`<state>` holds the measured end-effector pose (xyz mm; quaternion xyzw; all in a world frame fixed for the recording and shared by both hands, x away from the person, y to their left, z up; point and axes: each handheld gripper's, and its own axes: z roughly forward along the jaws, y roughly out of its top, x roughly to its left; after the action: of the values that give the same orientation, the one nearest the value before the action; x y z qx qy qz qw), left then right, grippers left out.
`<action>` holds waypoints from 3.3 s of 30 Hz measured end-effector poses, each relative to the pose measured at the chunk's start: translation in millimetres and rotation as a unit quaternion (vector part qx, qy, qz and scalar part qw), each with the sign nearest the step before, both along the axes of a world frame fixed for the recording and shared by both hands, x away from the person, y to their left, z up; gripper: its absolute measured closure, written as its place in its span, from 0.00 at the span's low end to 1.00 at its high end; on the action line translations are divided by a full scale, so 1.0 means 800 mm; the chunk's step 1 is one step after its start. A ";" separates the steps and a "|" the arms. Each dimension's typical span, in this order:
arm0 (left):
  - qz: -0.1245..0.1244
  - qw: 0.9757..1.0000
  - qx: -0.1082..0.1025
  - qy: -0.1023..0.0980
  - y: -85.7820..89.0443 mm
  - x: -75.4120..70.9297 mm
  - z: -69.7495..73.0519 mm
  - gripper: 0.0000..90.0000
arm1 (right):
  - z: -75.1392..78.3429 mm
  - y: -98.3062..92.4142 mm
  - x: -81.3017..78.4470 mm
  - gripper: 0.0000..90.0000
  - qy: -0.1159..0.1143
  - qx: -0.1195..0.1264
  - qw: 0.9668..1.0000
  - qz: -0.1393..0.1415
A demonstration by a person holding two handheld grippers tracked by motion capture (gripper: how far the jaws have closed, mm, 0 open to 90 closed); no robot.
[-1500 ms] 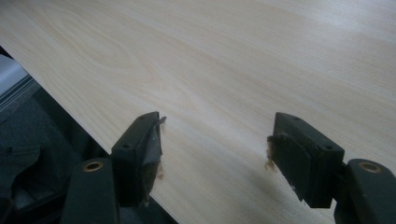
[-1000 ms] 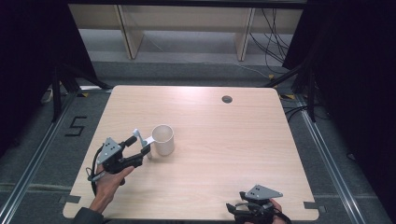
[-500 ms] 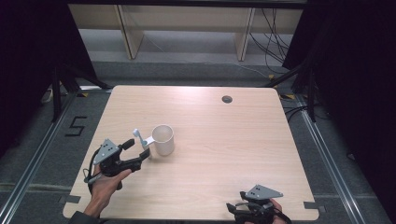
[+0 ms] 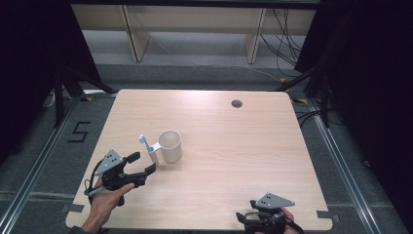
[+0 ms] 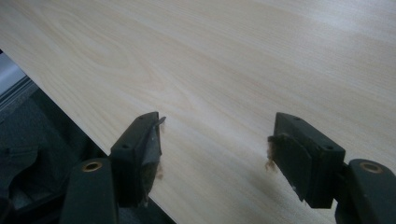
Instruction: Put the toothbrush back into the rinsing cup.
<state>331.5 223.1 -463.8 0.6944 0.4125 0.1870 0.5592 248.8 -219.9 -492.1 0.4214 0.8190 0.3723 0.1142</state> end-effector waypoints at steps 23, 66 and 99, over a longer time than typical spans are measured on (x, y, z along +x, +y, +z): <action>-0.042 0.999 0.007 0.018 0.004 -0.049 -0.003 0.17 | 0.001 0.003 -0.001 0.35 0.007 0.008 1.000 -0.004; -0.125 0.990 0.057 0.045 -0.011 -0.128 -0.028 0.17 | 0.003 0.004 0.000 0.19 -0.002 0.016 1.000 -0.003; -0.131 0.982 0.127 0.051 -0.024 -0.184 -0.039 0.17 | 0.002 0.007 0.000 0.20 -0.008 0.006 1.000 0.012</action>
<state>183.9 203.7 -495.3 0.8165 0.3188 0.1274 0.4641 248.8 -214.7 -490.1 0.4094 0.8206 0.3822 0.1139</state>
